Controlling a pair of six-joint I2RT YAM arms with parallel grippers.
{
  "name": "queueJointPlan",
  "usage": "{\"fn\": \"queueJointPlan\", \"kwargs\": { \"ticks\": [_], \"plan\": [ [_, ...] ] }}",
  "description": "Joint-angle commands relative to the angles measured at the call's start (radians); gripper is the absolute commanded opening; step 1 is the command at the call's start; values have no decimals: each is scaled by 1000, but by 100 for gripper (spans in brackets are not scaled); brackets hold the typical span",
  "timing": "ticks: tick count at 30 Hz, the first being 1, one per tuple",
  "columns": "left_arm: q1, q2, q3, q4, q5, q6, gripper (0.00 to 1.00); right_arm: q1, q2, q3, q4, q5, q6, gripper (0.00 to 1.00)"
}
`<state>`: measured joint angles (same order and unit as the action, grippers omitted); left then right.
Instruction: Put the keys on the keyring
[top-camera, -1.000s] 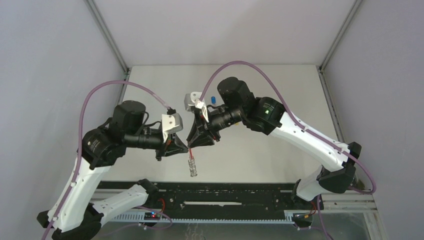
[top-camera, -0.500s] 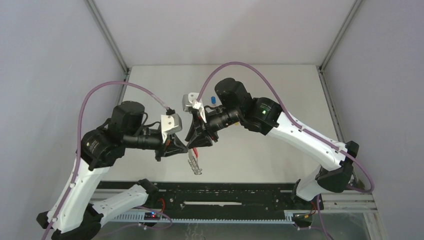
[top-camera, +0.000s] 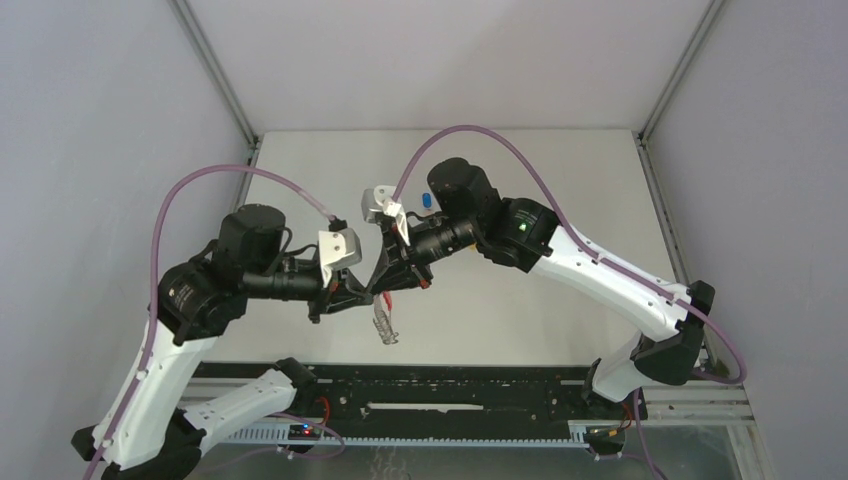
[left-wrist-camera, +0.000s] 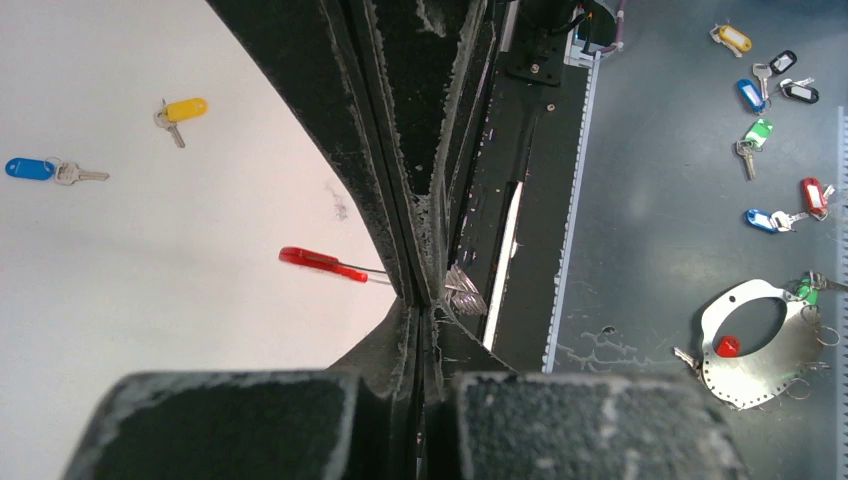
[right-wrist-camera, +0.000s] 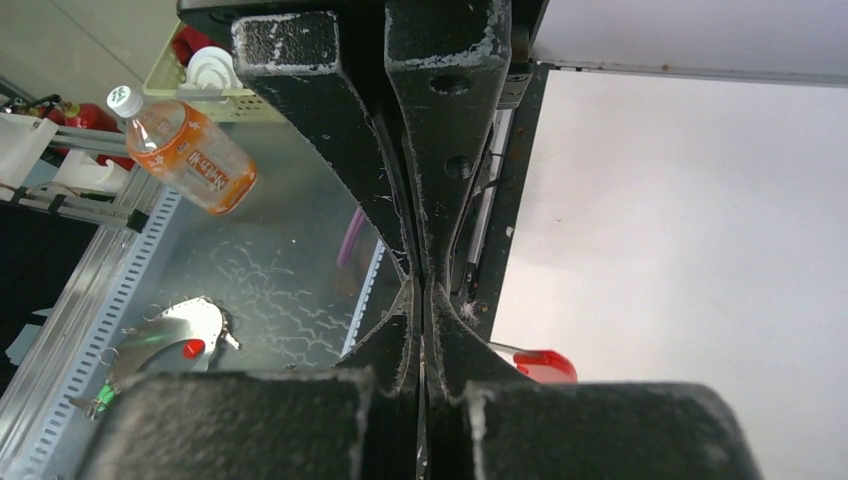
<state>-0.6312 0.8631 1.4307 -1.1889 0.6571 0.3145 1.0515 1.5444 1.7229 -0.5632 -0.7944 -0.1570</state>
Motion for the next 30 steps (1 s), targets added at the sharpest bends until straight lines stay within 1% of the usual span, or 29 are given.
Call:
{"fn": "queueJointPlan", "kwargs": {
  "ticks": [1,4,6,7,8,10,11,13,15,19,22,25,30],
  "plan": [
    [-5,-16,53,53,5,0,0,-9,-17,1,14,-16,11,0],
    [-4,-20,54,63,-5,-1,0,-11,-24,-1,20,22,16,0],
    [-4,-23,55,70,-5,-7,0,-18,-52,-31,81,62,52,0],
    [-5,-24,54,71,-2,-15,2,-21,-78,-64,138,82,77,0],
    [-5,-22,56,67,7,-15,6,-22,-115,-110,210,112,108,0],
    [-5,-22,56,51,33,-13,22,-24,-205,-242,401,176,185,0],
    [-5,-22,56,44,45,-11,28,-26,-249,-315,489,195,227,0],
    [-5,-27,50,27,66,7,35,-31,-314,-440,652,221,310,0],
    [-5,-33,40,22,90,25,37,-26,-358,-536,795,247,382,0],
    [-5,-48,0,59,148,14,39,-7,-418,-689,1084,284,495,0],
    [-5,-58,-36,116,158,-34,37,2,-433,-751,1233,314,546,0],
    [-5,-78,-70,202,150,-84,36,2,-418,-782,1343,310,598,0],
    [-4,-112,-105,314,150,-114,35,7,-388,-817,1460,286,655,0]
  ]
}}
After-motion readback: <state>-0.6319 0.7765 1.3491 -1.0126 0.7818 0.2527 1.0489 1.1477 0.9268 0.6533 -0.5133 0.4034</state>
